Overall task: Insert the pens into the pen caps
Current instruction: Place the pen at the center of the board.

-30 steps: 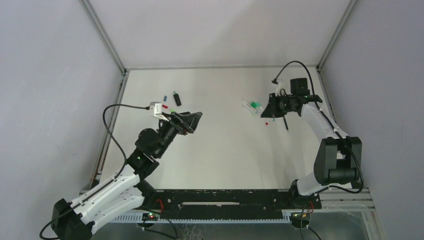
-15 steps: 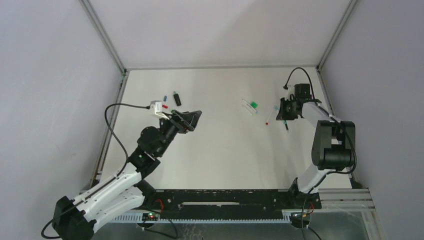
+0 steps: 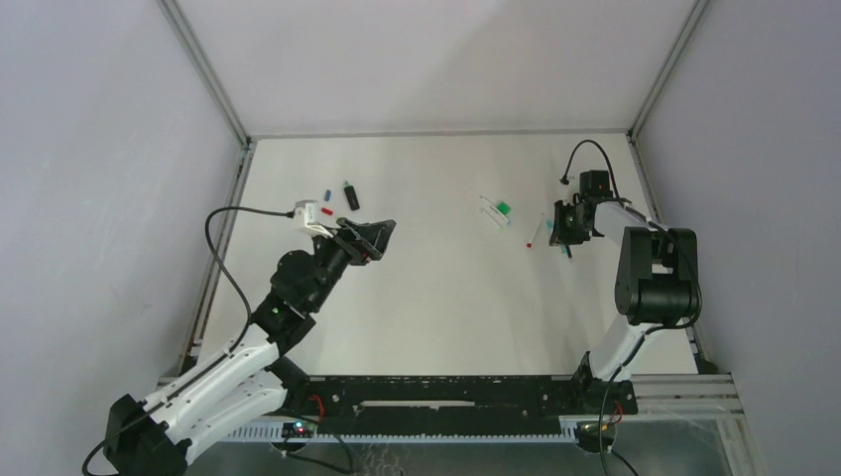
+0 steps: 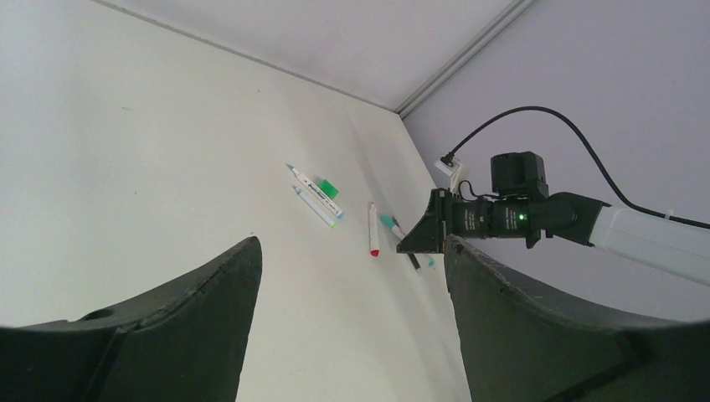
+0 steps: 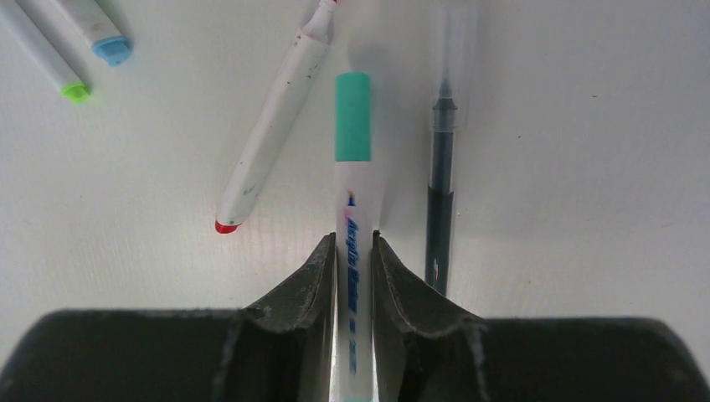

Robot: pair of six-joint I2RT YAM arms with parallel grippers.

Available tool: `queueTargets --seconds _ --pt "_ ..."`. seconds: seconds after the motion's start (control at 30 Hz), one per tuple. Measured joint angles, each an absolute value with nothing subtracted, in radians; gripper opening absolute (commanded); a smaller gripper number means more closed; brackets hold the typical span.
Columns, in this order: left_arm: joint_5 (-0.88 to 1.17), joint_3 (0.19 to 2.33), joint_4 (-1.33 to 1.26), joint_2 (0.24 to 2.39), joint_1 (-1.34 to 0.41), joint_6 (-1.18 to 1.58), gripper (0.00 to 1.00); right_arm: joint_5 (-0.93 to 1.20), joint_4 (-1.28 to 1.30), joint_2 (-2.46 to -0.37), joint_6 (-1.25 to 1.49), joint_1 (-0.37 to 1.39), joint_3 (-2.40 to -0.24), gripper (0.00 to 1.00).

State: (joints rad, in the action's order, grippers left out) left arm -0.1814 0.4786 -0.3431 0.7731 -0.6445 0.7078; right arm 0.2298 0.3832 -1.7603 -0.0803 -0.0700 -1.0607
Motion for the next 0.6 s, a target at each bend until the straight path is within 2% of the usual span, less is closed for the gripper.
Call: queueTargets --seconds 0.17,0.6 --pt "-0.183 0.479 -0.322 0.752 -0.638 0.708 0.83 0.238 0.383 -1.760 -0.080 -0.070 -1.061 0.32" --pt "-0.192 0.479 -0.265 0.726 -0.625 0.708 0.82 0.324 0.397 -1.717 -0.093 -0.084 -1.059 0.34"
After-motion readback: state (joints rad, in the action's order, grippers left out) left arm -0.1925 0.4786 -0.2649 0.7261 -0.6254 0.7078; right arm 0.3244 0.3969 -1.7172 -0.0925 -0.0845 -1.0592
